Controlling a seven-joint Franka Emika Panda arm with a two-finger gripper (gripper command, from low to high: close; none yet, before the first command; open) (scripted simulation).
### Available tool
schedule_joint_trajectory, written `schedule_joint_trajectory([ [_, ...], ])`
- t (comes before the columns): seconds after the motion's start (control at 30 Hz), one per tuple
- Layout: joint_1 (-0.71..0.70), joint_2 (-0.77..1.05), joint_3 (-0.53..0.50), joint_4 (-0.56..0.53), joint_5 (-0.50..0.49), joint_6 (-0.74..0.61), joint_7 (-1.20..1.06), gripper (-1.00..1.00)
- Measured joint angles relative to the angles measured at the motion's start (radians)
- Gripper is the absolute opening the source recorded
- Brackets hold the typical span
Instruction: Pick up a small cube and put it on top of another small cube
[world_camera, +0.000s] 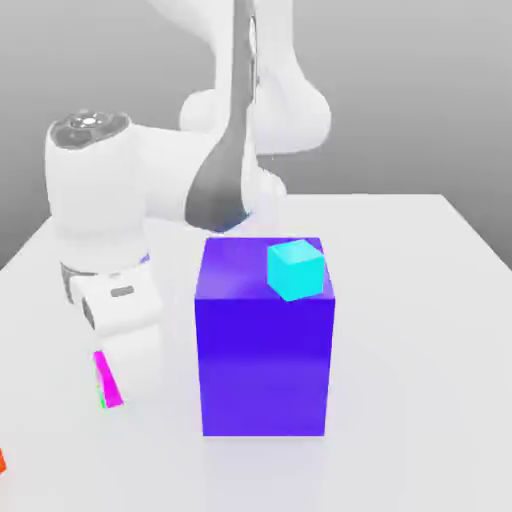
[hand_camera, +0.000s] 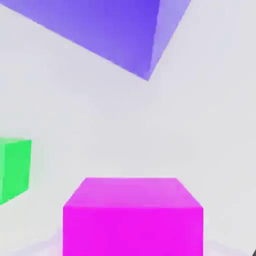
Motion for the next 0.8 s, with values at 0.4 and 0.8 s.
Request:
schedule_joint_trajectory([
  [0.4,-0.011,-0.069,-0.122,-0.178,0.064,0.124,-0.429,-1.0],
  [0.8,0.026,0.128,-0.081,-0.172,0.389,0.292,-0.66,-1.0],
])
